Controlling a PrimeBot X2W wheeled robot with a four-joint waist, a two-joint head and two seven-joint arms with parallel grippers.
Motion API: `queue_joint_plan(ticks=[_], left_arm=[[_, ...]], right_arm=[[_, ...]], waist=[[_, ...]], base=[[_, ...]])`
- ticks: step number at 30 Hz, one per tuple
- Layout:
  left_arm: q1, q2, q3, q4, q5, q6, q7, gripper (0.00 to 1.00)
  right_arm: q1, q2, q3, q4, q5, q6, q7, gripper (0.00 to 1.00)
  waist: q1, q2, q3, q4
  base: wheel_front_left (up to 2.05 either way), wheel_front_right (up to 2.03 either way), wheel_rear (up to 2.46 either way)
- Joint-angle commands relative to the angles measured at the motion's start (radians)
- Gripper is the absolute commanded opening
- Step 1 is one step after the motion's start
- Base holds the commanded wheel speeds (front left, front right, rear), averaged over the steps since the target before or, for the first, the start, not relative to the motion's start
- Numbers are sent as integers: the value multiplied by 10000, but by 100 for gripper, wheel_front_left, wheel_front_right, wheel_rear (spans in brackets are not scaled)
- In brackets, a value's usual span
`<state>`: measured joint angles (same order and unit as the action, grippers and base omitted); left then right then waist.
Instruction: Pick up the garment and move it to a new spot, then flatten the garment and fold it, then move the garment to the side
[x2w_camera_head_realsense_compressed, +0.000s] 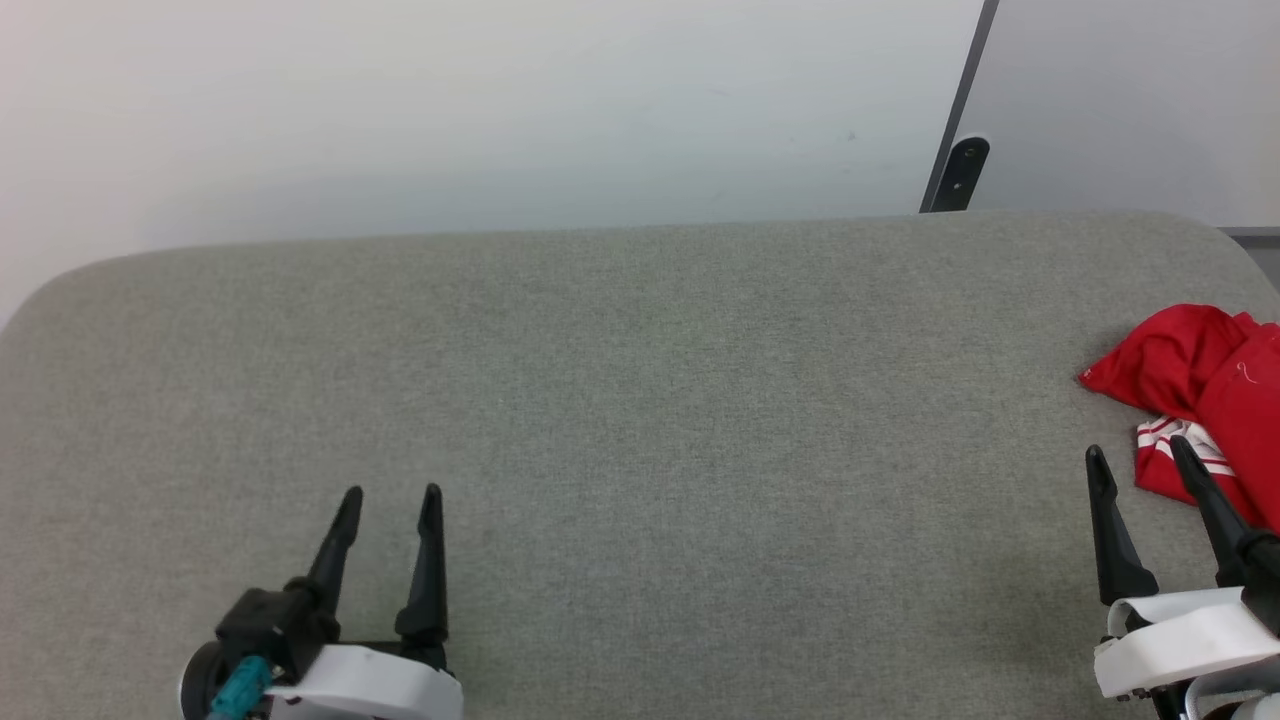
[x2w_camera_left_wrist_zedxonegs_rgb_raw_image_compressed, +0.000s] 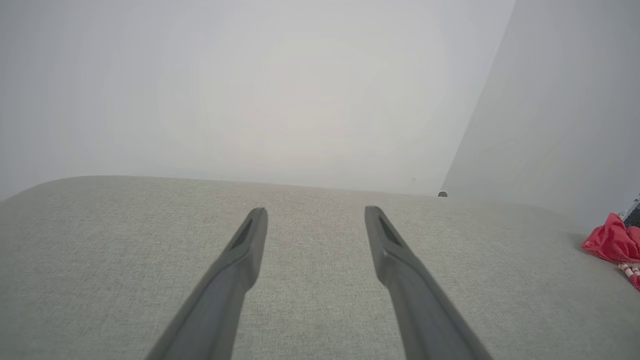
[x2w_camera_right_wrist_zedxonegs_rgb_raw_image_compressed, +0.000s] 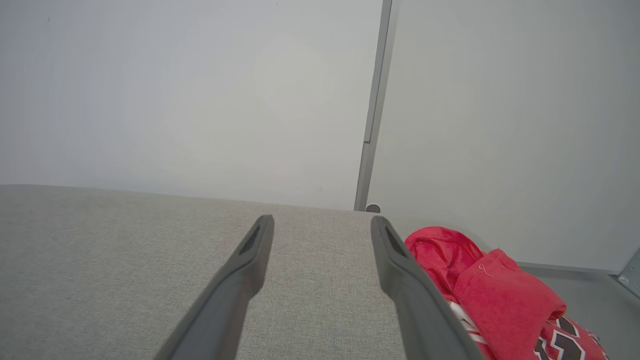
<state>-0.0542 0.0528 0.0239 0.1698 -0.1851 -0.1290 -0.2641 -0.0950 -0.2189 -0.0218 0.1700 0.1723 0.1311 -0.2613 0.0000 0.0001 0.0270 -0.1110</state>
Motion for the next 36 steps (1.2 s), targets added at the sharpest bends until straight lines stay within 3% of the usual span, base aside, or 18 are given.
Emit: queue_joint_plan(ticks=[1,2,6,36], left_arm=[[129,49,-82,34,-19,-19,9,100],[125,76,-117,13,-19,-19,9,0],[217,8,-159,384,-8,2,10,0],[-95,-1,229,501,-5063,-6,1348,0]], right_arm=[[22,8,5,37,-84,-8,-43,100],[20,12,-4,45,-77,-8,-43,0],[209,173,19,376,23,2,36,0],[49,703,-332,491,5120,0,1360,0]], waist=[[0,-1,2,10],[0,-1,2,12],[0,-1,-1,13],[0,-1,-56,267]], base=[[0,0,0],[0,0,0],[0,0,0],[0,0,0]])
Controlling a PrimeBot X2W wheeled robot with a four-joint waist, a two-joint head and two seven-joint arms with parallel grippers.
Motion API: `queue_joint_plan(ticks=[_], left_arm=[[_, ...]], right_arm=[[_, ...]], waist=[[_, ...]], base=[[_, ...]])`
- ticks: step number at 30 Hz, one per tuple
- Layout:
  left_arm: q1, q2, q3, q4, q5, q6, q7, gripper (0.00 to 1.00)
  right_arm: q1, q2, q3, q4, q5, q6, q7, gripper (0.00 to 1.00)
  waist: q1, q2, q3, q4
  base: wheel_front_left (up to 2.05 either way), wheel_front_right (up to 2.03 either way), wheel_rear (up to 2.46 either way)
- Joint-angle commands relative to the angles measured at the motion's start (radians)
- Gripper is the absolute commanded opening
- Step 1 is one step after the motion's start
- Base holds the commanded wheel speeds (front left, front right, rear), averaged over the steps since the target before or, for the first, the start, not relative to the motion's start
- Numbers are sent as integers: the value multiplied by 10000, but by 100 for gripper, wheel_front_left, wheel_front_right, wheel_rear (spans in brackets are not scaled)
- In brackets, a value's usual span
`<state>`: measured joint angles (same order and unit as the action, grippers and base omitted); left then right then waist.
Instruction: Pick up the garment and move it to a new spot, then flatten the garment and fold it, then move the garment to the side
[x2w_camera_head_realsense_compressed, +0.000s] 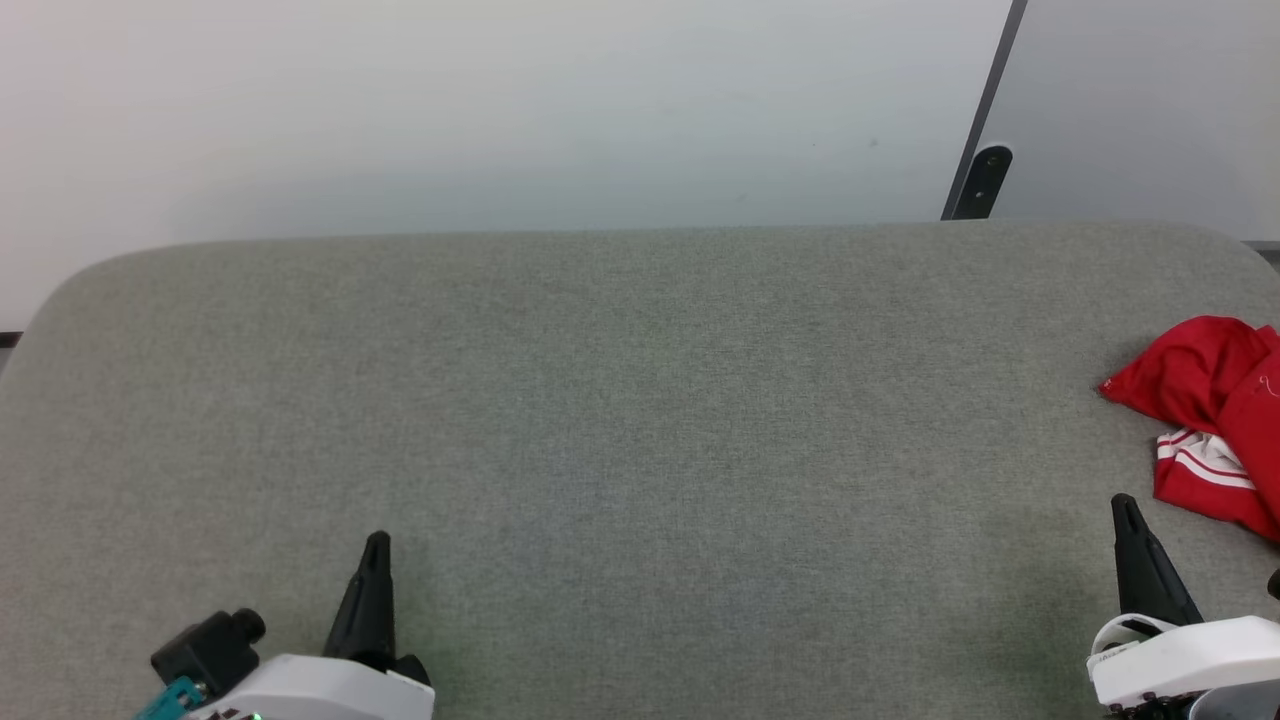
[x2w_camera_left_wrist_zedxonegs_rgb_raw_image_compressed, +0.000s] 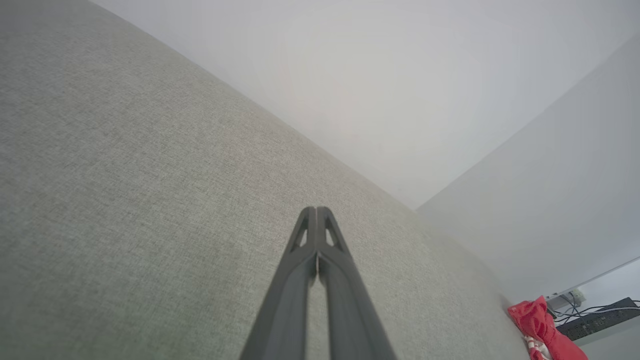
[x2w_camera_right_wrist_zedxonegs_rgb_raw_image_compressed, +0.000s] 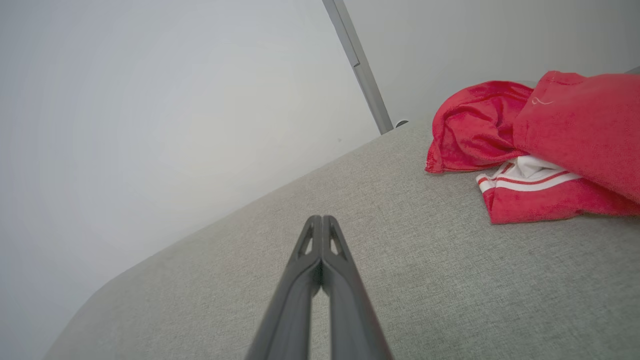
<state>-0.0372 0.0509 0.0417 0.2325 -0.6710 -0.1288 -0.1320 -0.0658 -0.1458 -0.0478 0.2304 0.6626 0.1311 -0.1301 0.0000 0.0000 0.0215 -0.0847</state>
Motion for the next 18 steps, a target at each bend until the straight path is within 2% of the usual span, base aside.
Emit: queue_joint_plan(ticks=[1,18], left_arm=[[-275,18,62,-122,-344,-8,69,0],[-398,14,230,-67,-2607,-13,668,0]], right_arm=[[-243,-12,-80,-110,356,0,86,0],[-321,227,-237,-54,2640,-1,678,0]], waist=[[0,0,-3,12],[0,0,-35,161]], base=[[0,0,0],[0,0,0]])
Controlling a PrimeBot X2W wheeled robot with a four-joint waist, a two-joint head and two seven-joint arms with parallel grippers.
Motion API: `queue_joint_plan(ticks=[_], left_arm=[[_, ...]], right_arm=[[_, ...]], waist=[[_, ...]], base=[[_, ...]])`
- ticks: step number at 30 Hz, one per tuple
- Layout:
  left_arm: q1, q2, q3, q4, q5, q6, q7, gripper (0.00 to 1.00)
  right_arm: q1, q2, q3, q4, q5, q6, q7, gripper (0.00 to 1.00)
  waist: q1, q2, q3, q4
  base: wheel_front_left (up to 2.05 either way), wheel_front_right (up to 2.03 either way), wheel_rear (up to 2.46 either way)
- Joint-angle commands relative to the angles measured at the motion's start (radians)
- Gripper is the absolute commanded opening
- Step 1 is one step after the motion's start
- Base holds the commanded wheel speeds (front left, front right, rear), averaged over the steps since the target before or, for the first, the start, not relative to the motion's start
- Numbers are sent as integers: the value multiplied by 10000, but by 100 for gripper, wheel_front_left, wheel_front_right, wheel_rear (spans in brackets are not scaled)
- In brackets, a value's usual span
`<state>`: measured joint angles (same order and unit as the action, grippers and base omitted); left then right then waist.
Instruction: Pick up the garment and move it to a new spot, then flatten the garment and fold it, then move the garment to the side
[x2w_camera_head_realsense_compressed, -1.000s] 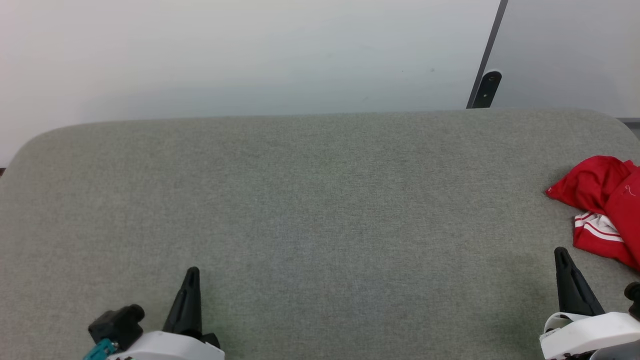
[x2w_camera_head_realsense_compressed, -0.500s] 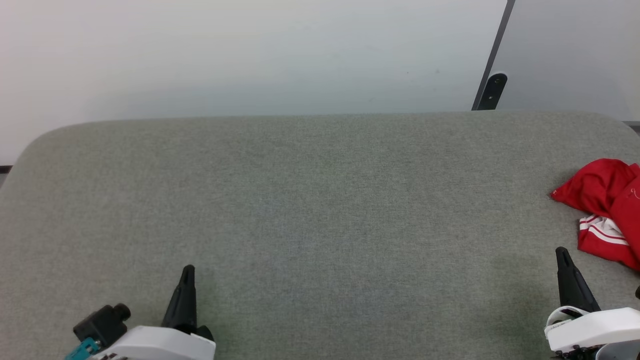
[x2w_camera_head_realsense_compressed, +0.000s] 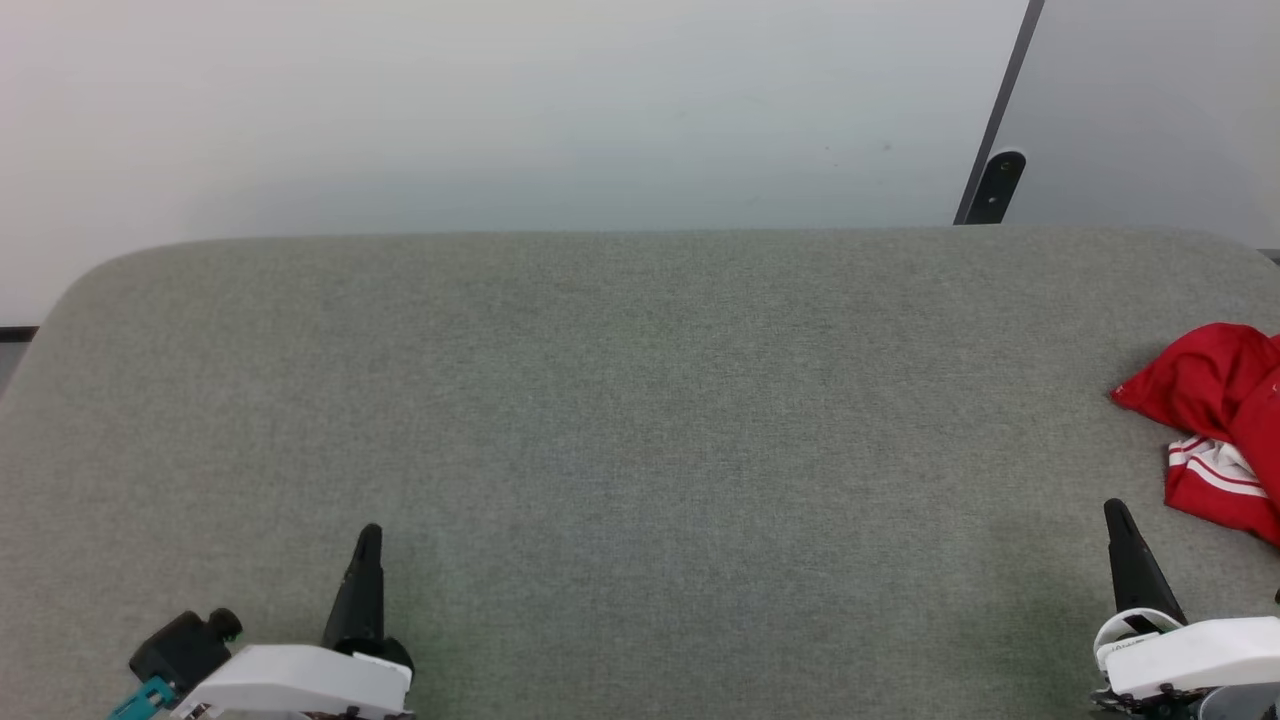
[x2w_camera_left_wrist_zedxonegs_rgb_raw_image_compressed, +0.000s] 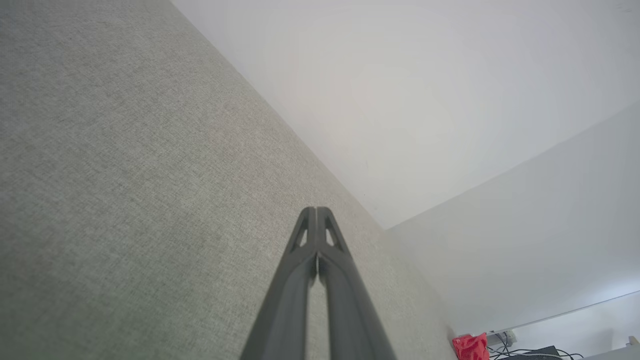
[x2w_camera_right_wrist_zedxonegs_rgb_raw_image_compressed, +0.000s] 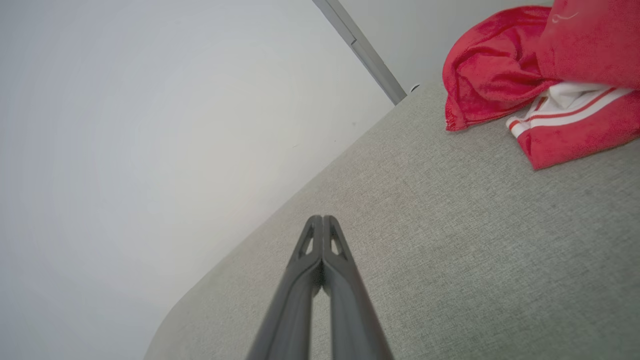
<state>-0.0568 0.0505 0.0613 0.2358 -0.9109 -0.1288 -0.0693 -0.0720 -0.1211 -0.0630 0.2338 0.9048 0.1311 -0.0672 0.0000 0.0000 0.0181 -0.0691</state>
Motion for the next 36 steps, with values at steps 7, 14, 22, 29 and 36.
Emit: queue_joint_plan(ticks=[7,14,22,29,36], left_arm=[[-251,15,98,-77,-1027,-15,260,0],[-301,13,160,-56,-1803,-17,468,0],[-327,11,225,-33,-2627,-19,697,0],[-373,10,274,-15,-3296,-21,863,0],[-409,8,319,5,-3931,-23,1034,0]], right_arm=[[-284,73,-140,-66,1041,-2,258,0],[-289,158,-187,-44,1829,-2,466,0],[-319,236,-240,-22,2656,-3,683,0],[-333,314,-286,-3,3324,-3,861,0],[-337,389,-332,16,3957,-4,1027,0]], waist=[[0,0,-15,67],[0,0,-28,129],[0,0,-43,199],[0,0,-56,260],[0,0,-70,321]], base=[[0,0,0],[0,0,0],[0,0,0],[0,0,0],[0,0,0]])
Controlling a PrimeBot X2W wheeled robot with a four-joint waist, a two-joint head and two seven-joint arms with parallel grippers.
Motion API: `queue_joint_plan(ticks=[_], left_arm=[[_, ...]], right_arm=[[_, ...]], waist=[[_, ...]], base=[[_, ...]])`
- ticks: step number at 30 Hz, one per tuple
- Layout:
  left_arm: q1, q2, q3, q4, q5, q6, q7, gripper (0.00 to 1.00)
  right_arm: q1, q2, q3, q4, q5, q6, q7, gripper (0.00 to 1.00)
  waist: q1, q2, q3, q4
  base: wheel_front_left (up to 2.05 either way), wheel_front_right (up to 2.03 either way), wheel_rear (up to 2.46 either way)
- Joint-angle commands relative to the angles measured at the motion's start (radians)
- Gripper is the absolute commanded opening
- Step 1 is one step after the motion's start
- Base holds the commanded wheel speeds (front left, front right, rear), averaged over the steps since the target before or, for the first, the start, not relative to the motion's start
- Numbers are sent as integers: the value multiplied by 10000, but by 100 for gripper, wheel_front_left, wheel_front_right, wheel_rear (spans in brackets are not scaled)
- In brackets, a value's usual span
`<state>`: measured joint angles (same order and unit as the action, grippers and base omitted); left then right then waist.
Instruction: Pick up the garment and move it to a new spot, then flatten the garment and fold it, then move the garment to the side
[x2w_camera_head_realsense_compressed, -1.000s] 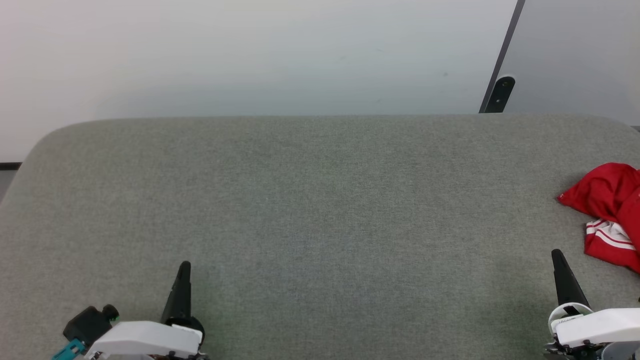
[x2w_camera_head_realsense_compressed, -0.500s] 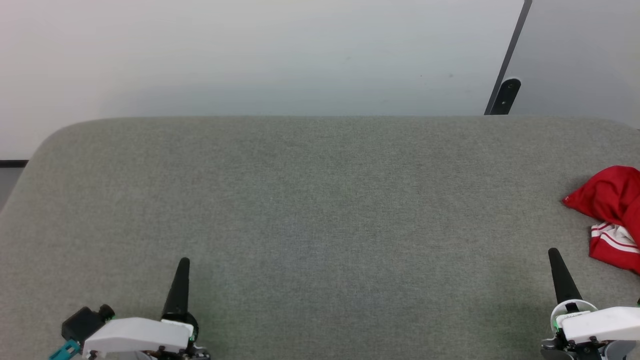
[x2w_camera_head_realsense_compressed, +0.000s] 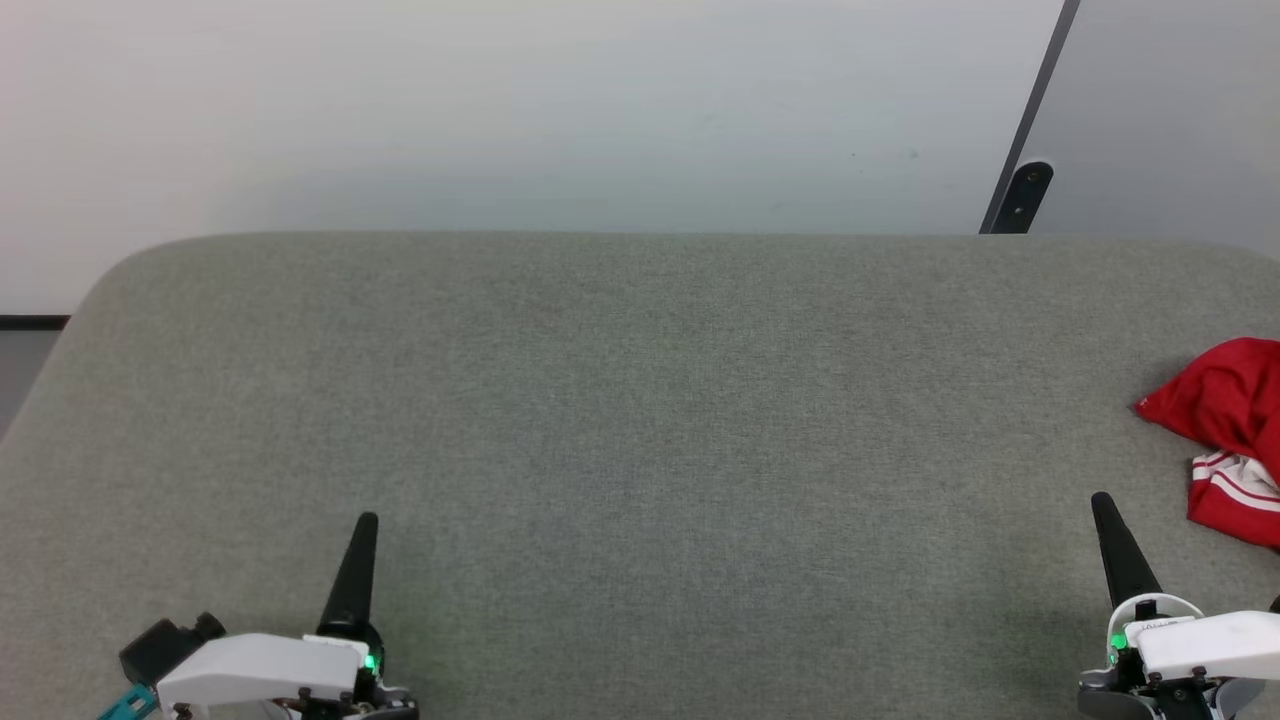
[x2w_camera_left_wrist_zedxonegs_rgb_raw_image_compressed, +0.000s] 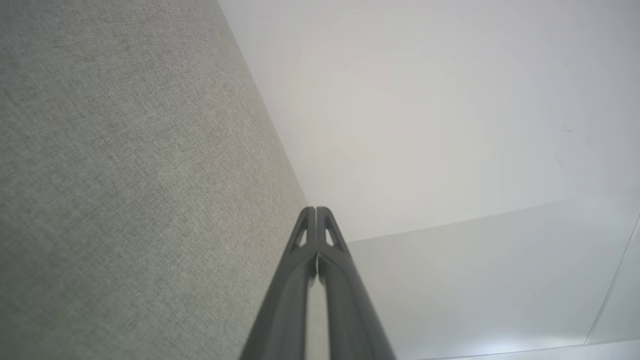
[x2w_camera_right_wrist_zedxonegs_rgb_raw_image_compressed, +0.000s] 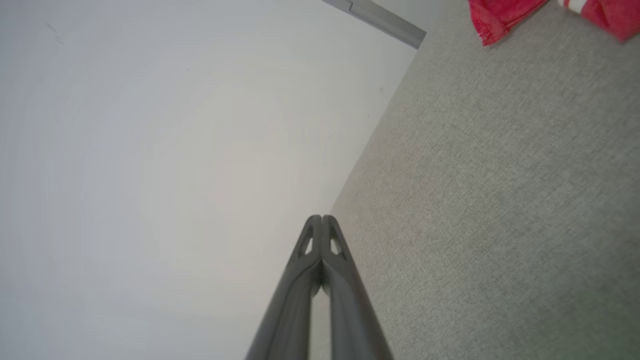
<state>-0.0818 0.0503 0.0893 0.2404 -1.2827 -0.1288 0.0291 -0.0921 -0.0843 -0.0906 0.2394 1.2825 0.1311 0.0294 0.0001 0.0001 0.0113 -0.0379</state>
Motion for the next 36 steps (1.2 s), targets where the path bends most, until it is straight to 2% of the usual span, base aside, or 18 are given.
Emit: queue_joint_plan(ticks=[1,36], left_arm=[[-166,10,45,-39,-290,-23,72,0],[-281,0,244,47,-2885,-33,761,0]], right_arm=[[-140,31,-62,-37,269,-4,79,0],[-222,317,-226,46,2896,-6,765,0]], waist=[[-1,-1,-4,18],[-1,-1,-68,316]], base=[[0,0,0],[0,0,0]])
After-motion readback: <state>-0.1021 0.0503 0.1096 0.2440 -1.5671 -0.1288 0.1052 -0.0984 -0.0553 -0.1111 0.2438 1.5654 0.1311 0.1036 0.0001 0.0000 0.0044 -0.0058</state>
